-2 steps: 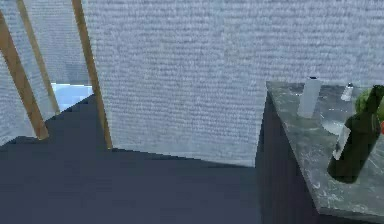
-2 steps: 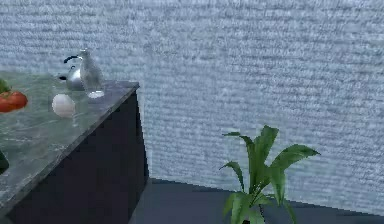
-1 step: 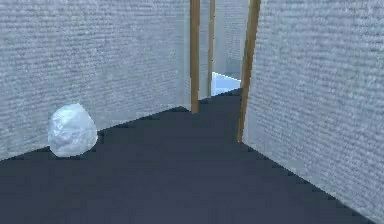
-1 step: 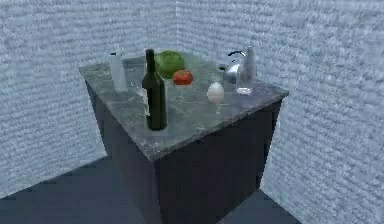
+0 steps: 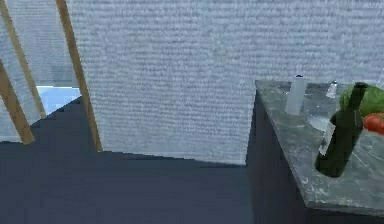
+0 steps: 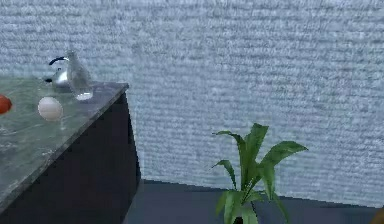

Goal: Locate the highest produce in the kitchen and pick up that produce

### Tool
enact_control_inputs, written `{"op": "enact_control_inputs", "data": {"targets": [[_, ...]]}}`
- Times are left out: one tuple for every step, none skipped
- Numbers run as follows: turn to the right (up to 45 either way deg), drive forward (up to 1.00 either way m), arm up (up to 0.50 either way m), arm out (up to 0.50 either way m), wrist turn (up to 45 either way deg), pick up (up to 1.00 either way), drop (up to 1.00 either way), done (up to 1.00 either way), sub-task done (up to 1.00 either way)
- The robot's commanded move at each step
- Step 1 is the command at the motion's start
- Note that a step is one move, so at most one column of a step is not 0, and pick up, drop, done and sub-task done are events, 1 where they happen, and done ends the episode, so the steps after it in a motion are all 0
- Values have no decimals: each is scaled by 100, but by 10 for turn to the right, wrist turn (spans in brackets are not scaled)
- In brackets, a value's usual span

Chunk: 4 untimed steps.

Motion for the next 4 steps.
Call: {"op": "enact_control_inputs", "data": {"targets": [[60, 0, 0, 0, 0, 0, 0, 0, 0], [0, 100, 0, 0, 0, 0, 0, 0, 0], [90, 0, 0, 0, 0, 0, 0, 0, 0], [0, 20, 0, 0, 0, 0, 0, 0, 0]]}}
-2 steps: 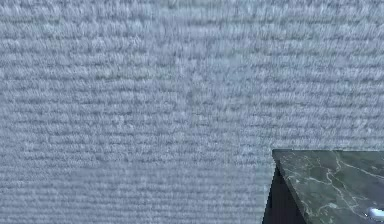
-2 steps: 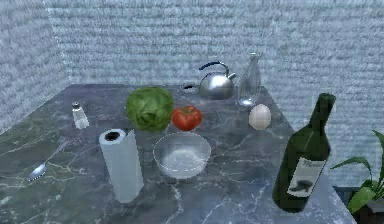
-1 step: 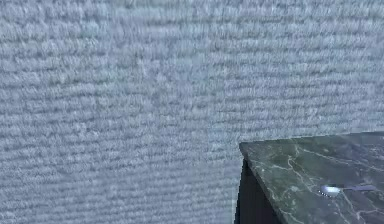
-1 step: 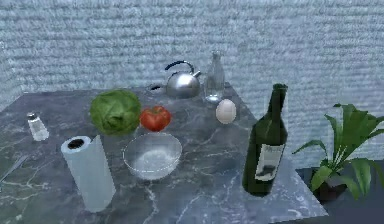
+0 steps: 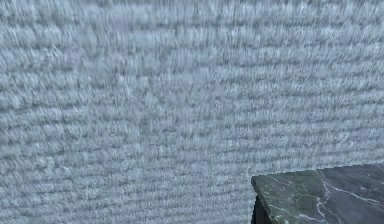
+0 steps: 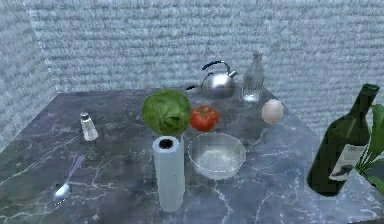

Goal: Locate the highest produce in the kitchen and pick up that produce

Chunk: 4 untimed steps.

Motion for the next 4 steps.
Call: {"op": "enact_control_inputs", "data": {"targets": [[0, 0, 50, 0, 0, 0, 0, 0, 0], [0, 0, 38, 0, 0, 0, 0, 0, 0], [0, 0, 0, 32, 0, 0, 0, 0, 0], [0, 0, 0, 0, 450, 0, 0, 0, 0]]}}
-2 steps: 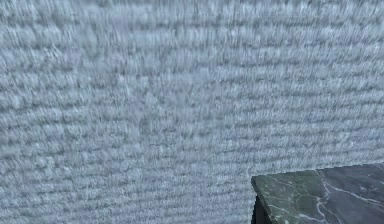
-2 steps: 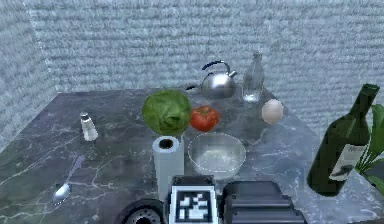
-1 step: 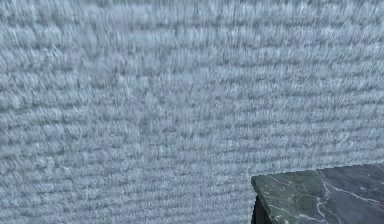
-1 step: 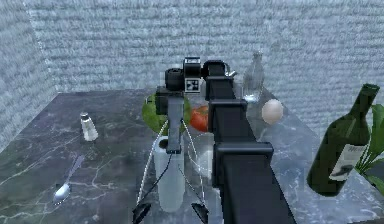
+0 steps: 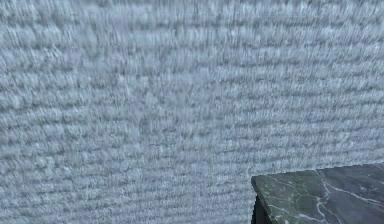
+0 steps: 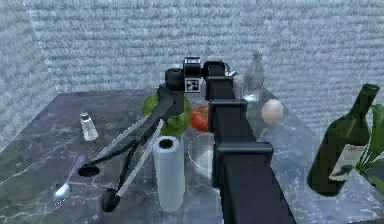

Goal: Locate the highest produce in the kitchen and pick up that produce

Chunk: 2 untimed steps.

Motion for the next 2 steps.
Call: {"op": "enact_control_inputs", "data": {"targets": [[0, 0, 0, 0, 450, 0, 0, 0, 0], [0, 0, 0, 0, 450, 0, 0, 0, 0]]}}
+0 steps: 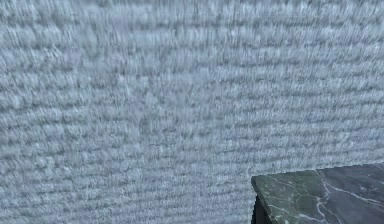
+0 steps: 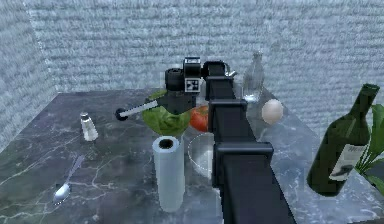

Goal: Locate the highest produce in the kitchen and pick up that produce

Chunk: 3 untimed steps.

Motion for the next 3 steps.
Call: {"op": "enact_control_inputs", "data": {"targets": [[0, 0, 0, 0, 270, 0, 0, 0, 0], [0, 0, 0, 0, 0, 100, 0, 0, 0], [0, 0, 0, 0, 0, 0, 0, 100, 0]]}}
